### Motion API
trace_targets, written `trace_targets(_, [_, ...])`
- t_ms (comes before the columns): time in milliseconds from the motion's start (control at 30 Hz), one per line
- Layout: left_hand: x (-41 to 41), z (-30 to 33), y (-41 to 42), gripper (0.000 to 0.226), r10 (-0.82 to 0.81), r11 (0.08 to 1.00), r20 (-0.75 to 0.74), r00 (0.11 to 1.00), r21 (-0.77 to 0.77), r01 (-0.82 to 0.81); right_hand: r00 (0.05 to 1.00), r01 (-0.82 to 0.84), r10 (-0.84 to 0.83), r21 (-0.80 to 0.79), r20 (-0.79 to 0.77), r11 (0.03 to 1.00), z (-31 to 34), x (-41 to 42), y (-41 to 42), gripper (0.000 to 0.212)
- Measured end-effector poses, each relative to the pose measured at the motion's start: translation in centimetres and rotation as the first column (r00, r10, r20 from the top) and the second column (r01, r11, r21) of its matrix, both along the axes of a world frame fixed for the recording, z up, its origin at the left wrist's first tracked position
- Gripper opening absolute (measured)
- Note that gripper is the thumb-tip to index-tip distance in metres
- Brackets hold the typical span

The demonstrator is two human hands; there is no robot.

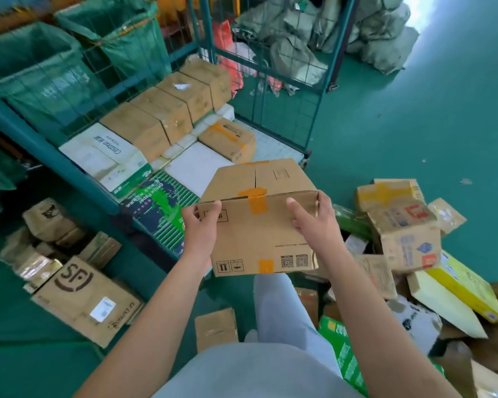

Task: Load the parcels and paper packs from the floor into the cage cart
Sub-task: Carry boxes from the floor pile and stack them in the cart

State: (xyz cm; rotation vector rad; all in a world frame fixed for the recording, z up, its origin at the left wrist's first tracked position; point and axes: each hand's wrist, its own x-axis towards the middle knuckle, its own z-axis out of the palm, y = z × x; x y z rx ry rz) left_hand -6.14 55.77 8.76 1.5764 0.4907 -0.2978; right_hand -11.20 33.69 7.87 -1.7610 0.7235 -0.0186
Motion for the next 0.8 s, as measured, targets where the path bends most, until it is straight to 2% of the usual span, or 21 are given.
trace_targets(333, [10.2, -0.8, -2.1, 0.042, 0.056, 0.998, -0.022, 0.998, 0.013, -0.056, 0.993, -0.115, 0.113, -0.042, -0.038, 0.993, -0.5, 12.1, -2.2, 0.113])
trace_targets(567, [24.1, -4.6, -6.6, 0.043, 0.127, 0.988, -0.092, 0.988, 0.098, -0.118, 0.967, -0.212, 0.215, 0.038, -0.138, 0.977, -5.9, 28.1, -7.0, 0.110])
trace_targets(733, [34.4, -6.0, -11.4, 0.044, 0.163, 0.979, -0.186, 0.969, 0.152, -0.136, 0.939, -0.245, 0.266, 0.122, -0.218, 0.962, -7.2, 38.4, -12.1, 0.101])
trace_targets(800, [37.8, -5.7, -13.1, 0.044, 0.168, 0.979, -0.195, 0.966, 0.148, -0.141, 0.934, -0.247, 0.271, 0.128, -0.232, 0.961, -7.2, 42.0, -14.0, 0.107])
